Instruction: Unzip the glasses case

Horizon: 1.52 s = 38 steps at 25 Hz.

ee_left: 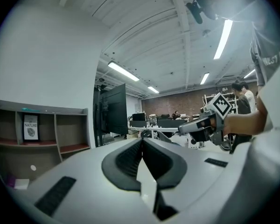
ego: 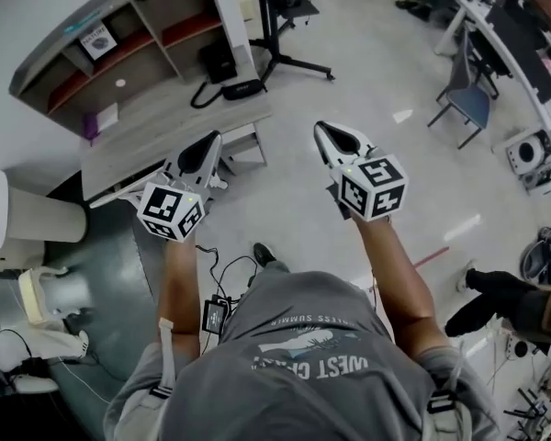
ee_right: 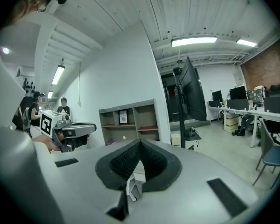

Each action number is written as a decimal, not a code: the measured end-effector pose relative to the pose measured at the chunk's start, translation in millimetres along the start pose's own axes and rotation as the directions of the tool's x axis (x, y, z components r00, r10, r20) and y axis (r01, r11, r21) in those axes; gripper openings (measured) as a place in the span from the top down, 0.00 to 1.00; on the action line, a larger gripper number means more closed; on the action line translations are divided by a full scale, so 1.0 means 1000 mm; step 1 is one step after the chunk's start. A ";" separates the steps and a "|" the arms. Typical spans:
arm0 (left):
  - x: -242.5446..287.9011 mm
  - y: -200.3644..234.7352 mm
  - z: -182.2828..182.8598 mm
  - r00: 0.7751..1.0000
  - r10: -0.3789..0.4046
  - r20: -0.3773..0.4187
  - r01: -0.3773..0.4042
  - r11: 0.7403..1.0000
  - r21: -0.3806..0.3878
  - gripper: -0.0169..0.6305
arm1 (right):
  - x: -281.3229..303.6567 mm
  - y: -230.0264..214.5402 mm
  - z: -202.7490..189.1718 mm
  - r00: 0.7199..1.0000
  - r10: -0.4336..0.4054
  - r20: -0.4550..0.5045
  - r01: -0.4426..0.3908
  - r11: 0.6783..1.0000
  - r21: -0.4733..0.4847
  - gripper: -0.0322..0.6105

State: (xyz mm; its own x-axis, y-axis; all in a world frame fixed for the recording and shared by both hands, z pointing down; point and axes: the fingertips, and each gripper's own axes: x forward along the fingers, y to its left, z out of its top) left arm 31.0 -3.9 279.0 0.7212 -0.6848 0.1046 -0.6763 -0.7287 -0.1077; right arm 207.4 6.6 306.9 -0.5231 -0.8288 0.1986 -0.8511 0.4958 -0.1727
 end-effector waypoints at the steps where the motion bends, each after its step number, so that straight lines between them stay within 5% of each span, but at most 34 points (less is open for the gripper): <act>1: 0.002 0.014 -0.002 1.000 -0.006 0.000 0.006 1.000 0.000 0.97 | 0.011 0.002 0.002 1.000 -0.008 -0.001 0.008 1.000 -0.001 0.93; 20: -0.032 0.179 -0.022 0.999 0.020 0.037 -0.019 0.999 -0.025 0.97 | 0.180 0.060 0.020 0.999 0.008 -0.037 -0.010 0.999 -0.049 0.93; 30: -0.057 0.210 -0.033 0.991 0.131 0.007 -0.131 0.991 -0.023 0.97 | 0.245 0.057 0.024 0.993 0.102 -0.053 -0.105 0.993 -0.060 0.93; 35: -0.062 0.238 -0.042 0.966 0.254 -0.038 -0.255 0.967 -0.020 0.97 | 0.305 0.054 0.021 0.972 0.223 -0.081 -0.228 0.972 -0.057 0.93; 38: -0.037 0.243 -0.047 0.964 0.259 -0.065 -0.262 0.965 -0.032 0.97 | 0.322 0.026 0.016 0.967 0.233 -0.106 -0.238 0.970 -0.046 0.93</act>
State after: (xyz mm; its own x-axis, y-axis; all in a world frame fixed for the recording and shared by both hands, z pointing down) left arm -167.2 -155.9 295.2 0.5098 -0.8492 0.1373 -0.8459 -0.5240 -0.0999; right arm 17.2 -251.2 350.5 -0.7084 -0.6583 0.2546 -0.7029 0.6904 -0.1708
